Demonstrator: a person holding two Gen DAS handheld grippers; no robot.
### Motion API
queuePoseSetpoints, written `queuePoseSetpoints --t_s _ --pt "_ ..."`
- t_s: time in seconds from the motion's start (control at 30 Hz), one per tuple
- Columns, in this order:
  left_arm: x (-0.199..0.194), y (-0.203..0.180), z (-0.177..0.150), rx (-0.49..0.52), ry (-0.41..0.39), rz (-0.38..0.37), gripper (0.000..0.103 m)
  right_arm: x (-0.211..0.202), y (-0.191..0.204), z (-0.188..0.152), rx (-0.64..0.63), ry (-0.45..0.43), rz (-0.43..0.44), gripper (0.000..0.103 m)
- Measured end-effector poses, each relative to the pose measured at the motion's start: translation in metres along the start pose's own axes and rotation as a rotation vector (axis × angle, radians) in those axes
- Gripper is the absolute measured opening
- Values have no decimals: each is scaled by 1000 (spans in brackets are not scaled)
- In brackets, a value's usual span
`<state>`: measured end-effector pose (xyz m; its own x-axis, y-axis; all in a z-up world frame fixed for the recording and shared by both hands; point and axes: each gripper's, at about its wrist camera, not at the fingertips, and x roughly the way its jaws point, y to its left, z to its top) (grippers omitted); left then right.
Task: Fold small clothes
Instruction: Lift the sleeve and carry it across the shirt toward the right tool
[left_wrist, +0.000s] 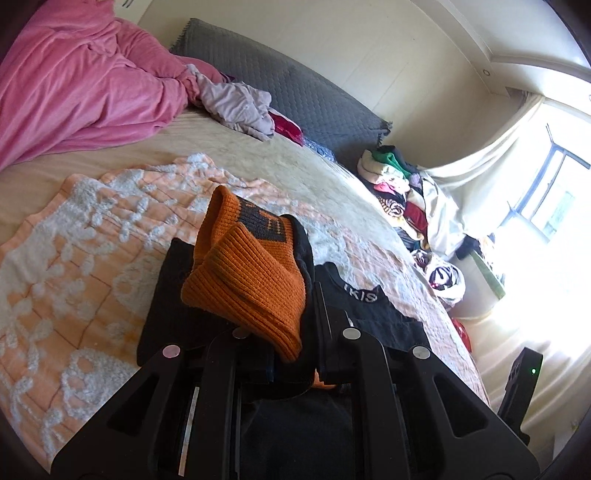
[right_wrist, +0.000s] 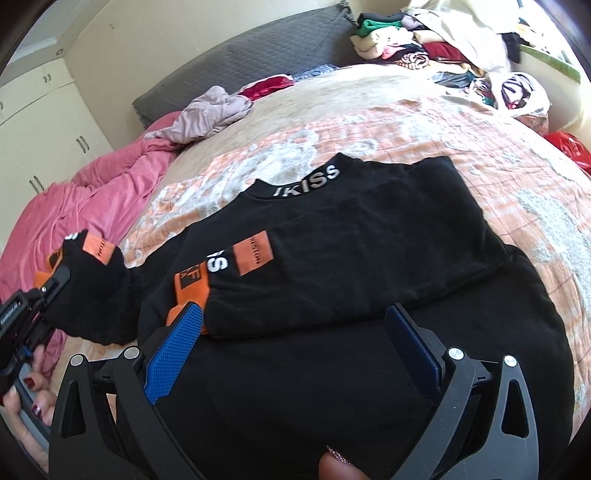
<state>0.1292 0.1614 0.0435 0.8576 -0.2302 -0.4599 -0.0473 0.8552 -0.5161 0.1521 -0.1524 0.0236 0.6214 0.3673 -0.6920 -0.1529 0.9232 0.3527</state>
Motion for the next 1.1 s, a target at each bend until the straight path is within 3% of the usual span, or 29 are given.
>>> queuePoseSetpoints --t_s 0.47,0.67,0.77,0.83,0.93,1.1 --pt "52 -51 -53 221 236 -123 9 -8 -51 0 143 -9 -49 99" --pt "63 -63 -73 303 342 -179 15 -9 -64 0 190 -8 -61 98" --pt "62 -70 -78 344 360 -194 25 -10 -68 1 205 -9 -60 98" --pt "59 -73 -78 339 376 -237 38 -10 -70 0 211 -5 -55 98" --pt "53 -73 -74 316 382 -278 41 -9 -68 -2 207 12 -42 98" --pt "41 -66 -58 315 320 -198 55 0 -52 -8 154 69 7 98"
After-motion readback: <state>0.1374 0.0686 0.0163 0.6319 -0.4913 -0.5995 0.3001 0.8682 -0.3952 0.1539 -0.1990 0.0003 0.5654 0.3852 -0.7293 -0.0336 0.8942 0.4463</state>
